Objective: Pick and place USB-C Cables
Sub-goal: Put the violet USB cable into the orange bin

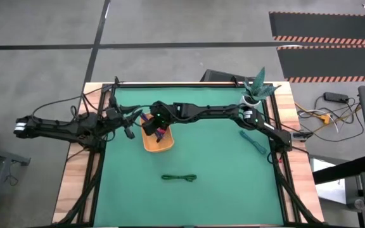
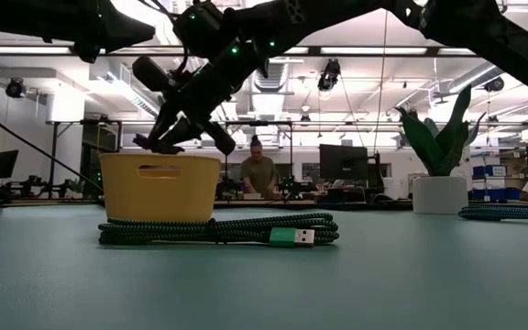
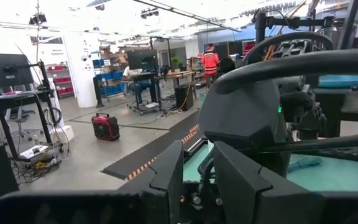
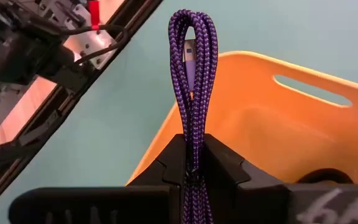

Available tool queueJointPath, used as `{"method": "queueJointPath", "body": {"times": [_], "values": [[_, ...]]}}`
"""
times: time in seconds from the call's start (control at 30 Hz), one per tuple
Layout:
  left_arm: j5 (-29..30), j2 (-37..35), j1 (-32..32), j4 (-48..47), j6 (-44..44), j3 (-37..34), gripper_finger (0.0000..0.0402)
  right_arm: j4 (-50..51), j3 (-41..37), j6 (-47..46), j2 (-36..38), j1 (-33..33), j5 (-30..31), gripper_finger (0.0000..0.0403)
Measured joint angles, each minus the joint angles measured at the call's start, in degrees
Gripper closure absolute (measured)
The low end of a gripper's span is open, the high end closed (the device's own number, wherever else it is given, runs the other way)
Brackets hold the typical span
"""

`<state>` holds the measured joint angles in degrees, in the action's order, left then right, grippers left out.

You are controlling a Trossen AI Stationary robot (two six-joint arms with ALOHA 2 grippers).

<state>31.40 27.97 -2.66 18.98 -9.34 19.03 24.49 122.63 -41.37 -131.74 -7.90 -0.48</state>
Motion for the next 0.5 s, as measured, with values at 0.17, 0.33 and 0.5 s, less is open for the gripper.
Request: {"method": "queueJointPath", "body": {"times": [0.17, 0.33, 0.5], "values": [[0.0, -0.1, 0.0, 0.0, 0.0, 0.0, 0.0327, 0.7, 0.0, -2.5, 0.0, 0.5, 0.1, 0.0374], [0.0, -0.1, 0.0, 0.0, 0.0, 0.0, 0.0327, 1.9, 0.0, -3.7, -0.4, 1.6, 0.4, 0.0374], [0.0, -0.3, 0.0, 0.0, 0.0, 0.0, 0.0327, 3.6, -0.3, -3.8, -1.6, 1.6, 0.8, 0.0374]]}}
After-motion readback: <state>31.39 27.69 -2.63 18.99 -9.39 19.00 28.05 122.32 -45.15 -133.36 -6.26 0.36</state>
